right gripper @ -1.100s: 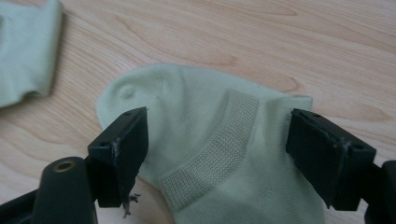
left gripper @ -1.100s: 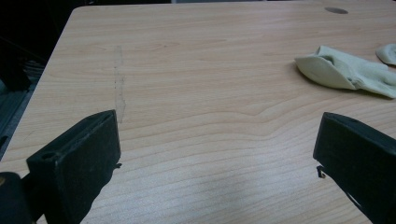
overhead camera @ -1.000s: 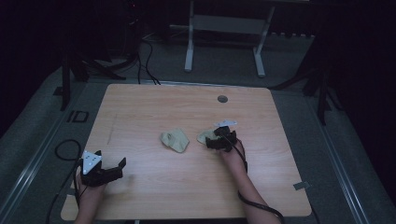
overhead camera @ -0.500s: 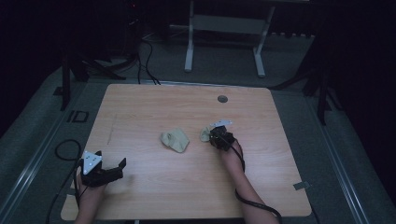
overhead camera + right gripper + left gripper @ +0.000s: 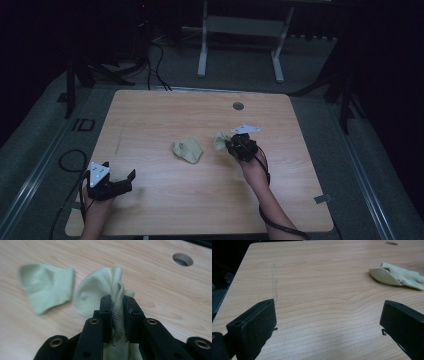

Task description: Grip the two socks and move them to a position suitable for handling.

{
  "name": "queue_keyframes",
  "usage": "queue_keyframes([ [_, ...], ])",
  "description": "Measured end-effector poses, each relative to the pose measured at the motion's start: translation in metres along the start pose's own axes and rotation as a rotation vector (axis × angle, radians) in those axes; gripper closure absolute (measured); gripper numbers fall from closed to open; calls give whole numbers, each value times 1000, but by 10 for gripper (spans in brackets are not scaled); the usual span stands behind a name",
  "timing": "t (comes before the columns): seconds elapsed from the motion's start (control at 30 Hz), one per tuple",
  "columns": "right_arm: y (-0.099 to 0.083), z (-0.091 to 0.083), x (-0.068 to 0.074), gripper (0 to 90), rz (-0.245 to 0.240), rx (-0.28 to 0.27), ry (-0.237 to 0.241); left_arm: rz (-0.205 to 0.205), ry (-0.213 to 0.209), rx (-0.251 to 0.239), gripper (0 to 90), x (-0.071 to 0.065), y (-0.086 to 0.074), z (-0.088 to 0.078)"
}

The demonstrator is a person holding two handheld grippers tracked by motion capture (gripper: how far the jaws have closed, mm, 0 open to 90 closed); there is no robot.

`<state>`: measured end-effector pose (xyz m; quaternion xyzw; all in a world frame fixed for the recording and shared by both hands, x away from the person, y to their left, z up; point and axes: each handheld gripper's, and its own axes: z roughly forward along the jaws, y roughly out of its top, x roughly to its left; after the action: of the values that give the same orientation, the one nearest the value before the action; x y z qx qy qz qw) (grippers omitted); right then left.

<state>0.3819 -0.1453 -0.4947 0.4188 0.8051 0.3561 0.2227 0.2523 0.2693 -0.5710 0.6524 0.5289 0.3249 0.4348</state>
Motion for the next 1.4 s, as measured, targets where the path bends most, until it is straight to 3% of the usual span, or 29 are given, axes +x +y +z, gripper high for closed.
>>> queue_keyframes([
  [0.07, 0, 0, 0, 787, 0, 0, 0, -1, 0, -1, 6, 0, 0, 0],
  [0.1, -3, -14, 9, 787, -3, -20, 15, -2, -1, -7, 6, 0, 1, -1],
  [0.27, -10, -28, 21, 787, -19, -27, 35, 3, -2, -5, 6, -1, 1, -1],
  [0.37, -20, -46, 29, 787, -40, -49, 52, 10, -9, -5, 6, -2, 1, -1],
  [0.57, -33, -70, 39, 786, -19, -77, 90, 7, -9, -3, 6, -2, 1, 1],
  [0.63, -41, -77, 49, 786, -20, -84, 100, 6, -12, -6, 5, -3, 1, 1],
  [0.77, -52, -74, 58, 786, -42, -50, 102, 15, -21, -9, 5, -5, 2, 1],
  [0.93, -69, -50, 65, 786, -20, 19, 108, 17, -26, -13, 5, -6, 2, 2],
  [1.03, -79, -28, 70, 785, -4, 58, 82, 14, -31, -13, 5, -8, 2, 1],
  [1.23, -90, -10, 79, 775, -19, 103, 50, 27, -46, -13, 5, -10, 2, 2],
  [1.3, -91, -11, 81, 769, -24, 93, 36, 27, -48, -14, 5, -10, 2, 2],
  [1.4, -92, -9, 85, 588, -23, 91, 47, 30, -54, -18, 5, -11, 3, 3],
])
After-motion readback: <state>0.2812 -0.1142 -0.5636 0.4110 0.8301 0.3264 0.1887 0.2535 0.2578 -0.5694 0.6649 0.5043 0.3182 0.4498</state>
